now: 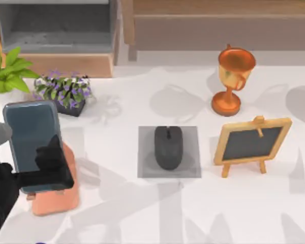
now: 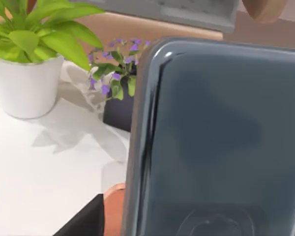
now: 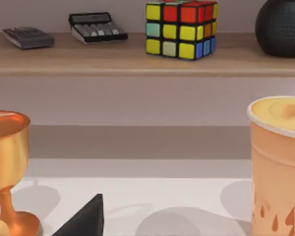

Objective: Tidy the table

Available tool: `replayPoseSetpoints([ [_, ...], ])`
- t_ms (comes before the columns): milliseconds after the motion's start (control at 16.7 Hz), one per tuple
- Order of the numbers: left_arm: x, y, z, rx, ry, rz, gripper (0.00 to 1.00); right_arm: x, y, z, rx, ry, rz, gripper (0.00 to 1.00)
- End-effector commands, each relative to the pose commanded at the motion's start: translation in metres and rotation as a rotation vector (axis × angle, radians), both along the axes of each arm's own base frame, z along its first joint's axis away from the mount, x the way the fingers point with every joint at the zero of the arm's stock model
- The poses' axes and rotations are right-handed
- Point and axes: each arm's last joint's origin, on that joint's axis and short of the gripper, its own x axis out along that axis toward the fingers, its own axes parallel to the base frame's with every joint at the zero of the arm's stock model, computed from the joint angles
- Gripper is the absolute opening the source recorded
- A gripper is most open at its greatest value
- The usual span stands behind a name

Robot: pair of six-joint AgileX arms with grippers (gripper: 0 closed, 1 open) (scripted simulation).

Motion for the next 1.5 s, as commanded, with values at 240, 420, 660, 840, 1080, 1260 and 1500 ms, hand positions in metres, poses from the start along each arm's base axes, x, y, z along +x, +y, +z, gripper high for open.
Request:
replayPoseSetpoints([
  [240,0.001,0.033,-0.009,-0.007,-0.159,-0.021,1.0,0.0,0.0,0.0,0.0,0.0,0.0,1.0],
  [420,-0.001,0.055,-0.02,0.055,-0.283,0.011,1.0,0.0,0.0,0.0,0.0,0.0,0.0,1.0],
  [660,-0.003,0.074,-0.037,0.16,-0.38,0.05,1.0,0.0,0.0,0.0,0.0,0.0,0.0,1.0],
  [840,-0.003,0.078,-0.044,0.193,-0.394,0.058,1.0,0.0,0.0,0.0,0.0,0.0,0.0,1.0],
  [1080,-0.003,0.078,-0.044,0.193,-0.394,0.058,1.0,0.0,0.0,0.0,0.0,0.0,0.0,1.0],
  [1260,-0.003,0.078,-0.044,0.193,-0.394,0.058,1.0,0.001,-0.001,0.002,0.0,0.001,-0.007,1.0],
  [1500,-0.003,0.078,-0.044,0.193,-0.394,0.058,1.0,0.012,-0.006,0.01,0.0,0.022,-0.038,1.0],
])
